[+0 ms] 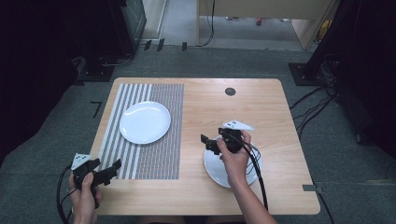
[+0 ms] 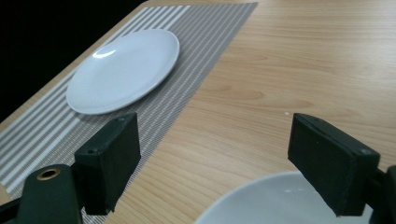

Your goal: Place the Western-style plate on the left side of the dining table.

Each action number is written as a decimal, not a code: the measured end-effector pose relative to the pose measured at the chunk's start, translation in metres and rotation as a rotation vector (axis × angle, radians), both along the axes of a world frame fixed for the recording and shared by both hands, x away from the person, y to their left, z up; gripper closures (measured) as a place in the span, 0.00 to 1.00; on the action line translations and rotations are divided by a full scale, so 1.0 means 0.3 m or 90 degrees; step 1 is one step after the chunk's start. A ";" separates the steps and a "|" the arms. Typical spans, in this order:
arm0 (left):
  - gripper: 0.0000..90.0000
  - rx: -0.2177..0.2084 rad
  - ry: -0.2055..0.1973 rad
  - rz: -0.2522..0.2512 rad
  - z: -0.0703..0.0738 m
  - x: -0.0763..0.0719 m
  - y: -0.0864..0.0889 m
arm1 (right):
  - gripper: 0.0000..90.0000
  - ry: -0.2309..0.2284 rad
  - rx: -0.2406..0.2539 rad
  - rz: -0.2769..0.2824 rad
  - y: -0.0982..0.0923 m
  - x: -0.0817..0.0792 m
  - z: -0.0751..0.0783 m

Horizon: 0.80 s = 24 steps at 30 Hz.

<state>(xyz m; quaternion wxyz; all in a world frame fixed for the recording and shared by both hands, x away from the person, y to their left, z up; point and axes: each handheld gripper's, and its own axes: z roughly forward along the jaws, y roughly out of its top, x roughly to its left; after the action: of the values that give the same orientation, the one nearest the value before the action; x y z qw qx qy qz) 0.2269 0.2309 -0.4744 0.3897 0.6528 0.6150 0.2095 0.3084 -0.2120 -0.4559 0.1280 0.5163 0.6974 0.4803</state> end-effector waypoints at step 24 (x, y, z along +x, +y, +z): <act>0.14 0.050 0.018 0.014 -0.104 -0.080 0.085 | 0.18 -0.003 0.004 -0.079 -0.280 -0.137 -0.044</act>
<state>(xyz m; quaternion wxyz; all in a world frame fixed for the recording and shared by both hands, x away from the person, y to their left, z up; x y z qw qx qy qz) 0.2031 0.2564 -0.5056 0.3529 0.6636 0.6187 0.2286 0.2673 -0.2959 -0.4691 0.1579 0.5578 0.6623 0.4748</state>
